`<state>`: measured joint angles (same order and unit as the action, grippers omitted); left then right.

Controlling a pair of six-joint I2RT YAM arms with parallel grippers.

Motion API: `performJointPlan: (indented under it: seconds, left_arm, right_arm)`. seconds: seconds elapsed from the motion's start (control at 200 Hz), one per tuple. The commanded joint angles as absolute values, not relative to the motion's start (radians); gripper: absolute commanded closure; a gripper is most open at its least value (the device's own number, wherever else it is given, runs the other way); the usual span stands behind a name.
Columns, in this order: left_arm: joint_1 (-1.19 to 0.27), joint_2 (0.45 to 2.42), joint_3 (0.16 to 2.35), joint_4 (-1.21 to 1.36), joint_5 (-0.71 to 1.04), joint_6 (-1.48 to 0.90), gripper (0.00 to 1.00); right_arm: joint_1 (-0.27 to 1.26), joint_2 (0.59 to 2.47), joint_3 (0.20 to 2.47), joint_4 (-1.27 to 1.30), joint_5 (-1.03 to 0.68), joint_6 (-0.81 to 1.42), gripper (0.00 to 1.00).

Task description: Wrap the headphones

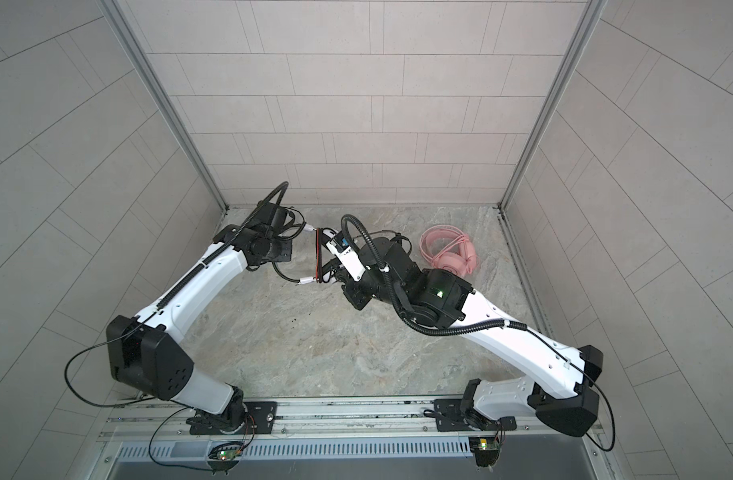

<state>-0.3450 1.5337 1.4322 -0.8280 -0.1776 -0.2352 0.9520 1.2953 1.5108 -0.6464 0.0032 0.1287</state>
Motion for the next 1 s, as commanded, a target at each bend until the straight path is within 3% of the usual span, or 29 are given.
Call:
performJointPlan:
  seconds: [0.0,0.375,0.681,0.836,0.996]
  left_arm:
    - [-0.376,1.494,1.448,-0.829,-0.035,-0.168,1.0]
    - [-0.44,1.411,1.388,-0.814,0.231,-0.065,1.0]
    - [-0.438,1.355,1.398,-0.754,0.418,-0.109,1.0]
    - [-0.436,1.357,1.412,-0.732,0.424,-0.136,1.0]
    - [-0.428,1.382,1.43,-0.747,0.368,-0.142,1.0]
  right_arm:
    - [0.888,1.329,1.566,-0.676,-0.013,0.053,0.98]
    - [0.594,1.453,1.585,-0.637,-0.228,0.061,0.98]
    - [0.524,1.49,1.442,-0.548,-0.385,0.087,0.97]
    - [0.506,1.457,1.353,-0.462,-0.491,0.121,0.92]
    - [0.49,1.408,1.292,-0.43,-0.486,0.136,0.76]
